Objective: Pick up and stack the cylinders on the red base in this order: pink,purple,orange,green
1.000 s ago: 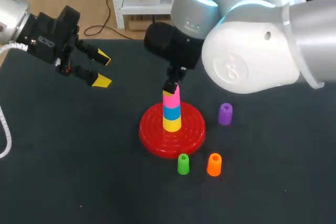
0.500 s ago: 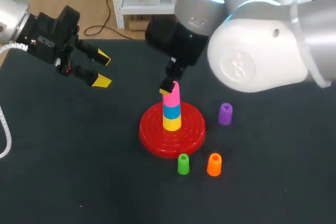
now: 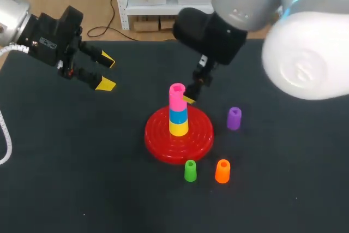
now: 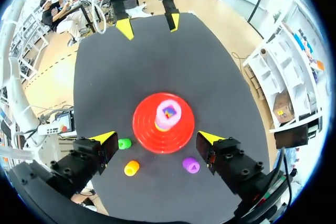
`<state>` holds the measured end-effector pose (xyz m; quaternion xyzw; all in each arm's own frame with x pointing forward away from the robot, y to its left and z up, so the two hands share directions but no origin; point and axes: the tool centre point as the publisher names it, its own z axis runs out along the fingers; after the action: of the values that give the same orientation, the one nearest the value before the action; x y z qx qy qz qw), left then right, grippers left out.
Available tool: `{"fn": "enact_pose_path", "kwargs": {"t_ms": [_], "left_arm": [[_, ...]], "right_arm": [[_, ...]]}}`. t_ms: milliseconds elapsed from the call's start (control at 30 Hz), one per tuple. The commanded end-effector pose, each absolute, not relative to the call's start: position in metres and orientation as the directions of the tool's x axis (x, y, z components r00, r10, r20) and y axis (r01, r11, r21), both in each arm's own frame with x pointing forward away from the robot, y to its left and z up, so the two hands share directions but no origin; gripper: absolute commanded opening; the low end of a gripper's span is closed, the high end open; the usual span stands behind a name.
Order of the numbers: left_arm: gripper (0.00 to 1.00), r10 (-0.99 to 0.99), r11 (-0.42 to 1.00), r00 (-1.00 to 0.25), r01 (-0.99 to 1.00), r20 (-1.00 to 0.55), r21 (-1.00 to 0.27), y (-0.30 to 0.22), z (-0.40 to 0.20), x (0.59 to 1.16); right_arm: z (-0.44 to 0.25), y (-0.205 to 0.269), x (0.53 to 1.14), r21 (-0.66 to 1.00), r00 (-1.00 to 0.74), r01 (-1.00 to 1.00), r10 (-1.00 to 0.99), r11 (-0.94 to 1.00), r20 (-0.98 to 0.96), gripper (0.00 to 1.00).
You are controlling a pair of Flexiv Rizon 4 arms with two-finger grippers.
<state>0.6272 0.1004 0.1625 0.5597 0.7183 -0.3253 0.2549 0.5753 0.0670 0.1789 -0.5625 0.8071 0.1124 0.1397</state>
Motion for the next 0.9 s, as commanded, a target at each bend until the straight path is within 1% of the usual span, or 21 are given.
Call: {"fn": "enact_pose_path", "kwargs": {"t_ms": [33,533,733,900], "left_arm": [[1.00,0.636,0.161,-0.241,0.970,-0.733,-0.180,0.101,0.162,0.627],[1.00,0.636,0.161,-0.241,0.970,-0.733,-0.180,0.101,0.162,0.627],[1.00,0.636,0.161,-0.241,0.970,-0.733,-0.180,0.101,0.162,0.627],[1.00,0.636,0.161,-0.241,0.970,-0.733,-0.180,0.101,0.162,0.627]], "right_arm": [[0.173,0.051,0.569,0.006,-0.344,-0.930,-0.867,0.367,-0.359,1.00],[0.143,0.020,0.538,0.026,-0.350,-0.933,-0.890,0.359,-0.291,1.00],[0.131,0.013,0.533,0.028,-0.367,-0.927,-0.890,0.374,-0.272,1.00],[0.118,0.003,0.537,0.036,-0.414,-0.907,-0.875,0.419,-0.250,1.00]]}}
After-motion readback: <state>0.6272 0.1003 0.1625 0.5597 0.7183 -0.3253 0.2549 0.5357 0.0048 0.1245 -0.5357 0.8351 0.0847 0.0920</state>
